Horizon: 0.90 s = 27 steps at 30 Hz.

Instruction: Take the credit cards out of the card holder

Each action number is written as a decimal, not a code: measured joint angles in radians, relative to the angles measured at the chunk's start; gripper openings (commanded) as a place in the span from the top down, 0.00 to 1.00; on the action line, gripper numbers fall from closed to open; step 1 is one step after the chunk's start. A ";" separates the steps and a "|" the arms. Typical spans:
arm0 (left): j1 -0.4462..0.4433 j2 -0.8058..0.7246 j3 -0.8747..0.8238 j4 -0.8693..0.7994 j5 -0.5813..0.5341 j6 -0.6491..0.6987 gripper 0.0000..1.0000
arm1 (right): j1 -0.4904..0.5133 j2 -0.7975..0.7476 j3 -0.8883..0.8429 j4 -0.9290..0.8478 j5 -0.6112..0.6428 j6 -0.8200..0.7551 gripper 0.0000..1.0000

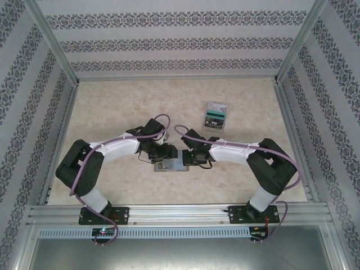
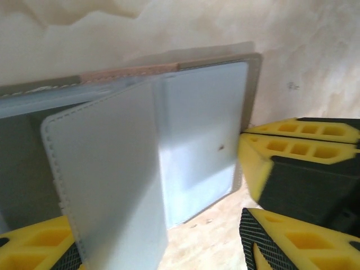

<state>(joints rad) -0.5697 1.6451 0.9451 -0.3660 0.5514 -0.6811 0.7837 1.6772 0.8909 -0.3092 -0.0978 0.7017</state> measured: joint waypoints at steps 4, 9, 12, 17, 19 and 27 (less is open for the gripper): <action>-0.009 0.005 0.041 0.010 0.036 0.002 0.42 | 0.000 -0.029 -0.022 0.006 0.013 0.007 1.00; -0.046 0.053 0.098 0.020 0.070 0.016 0.45 | -0.011 -0.097 -0.051 0.003 0.032 0.010 1.00; -0.051 0.057 0.101 0.019 0.073 0.023 0.47 | -0.022 -0.114 -0.058 0.010 0.032 0.010 1.00; -0.039 0.028 0.087 0.012 0.037 0.031 0.53 | -0.023 -0.115 -0.058 0.034 0.010 0.010 1.00; -0.020 0.000 0.071 0.004 0.018 0.037 0.57 | -0.022 -0.115 -0.058 0.053 -0.007 0.010 1.00; 0.105 -0.108 -0.032 -0.043 -0.076 0.070 0.73 | -0.012 -0.093 -0.014 0.113 -0.098 0.010 0.96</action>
<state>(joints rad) -0.4644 1.5372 0.9134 -0.4095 0.4759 -0.6113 0.7715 1.5845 0.8764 -0.1963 -0.1959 0.7120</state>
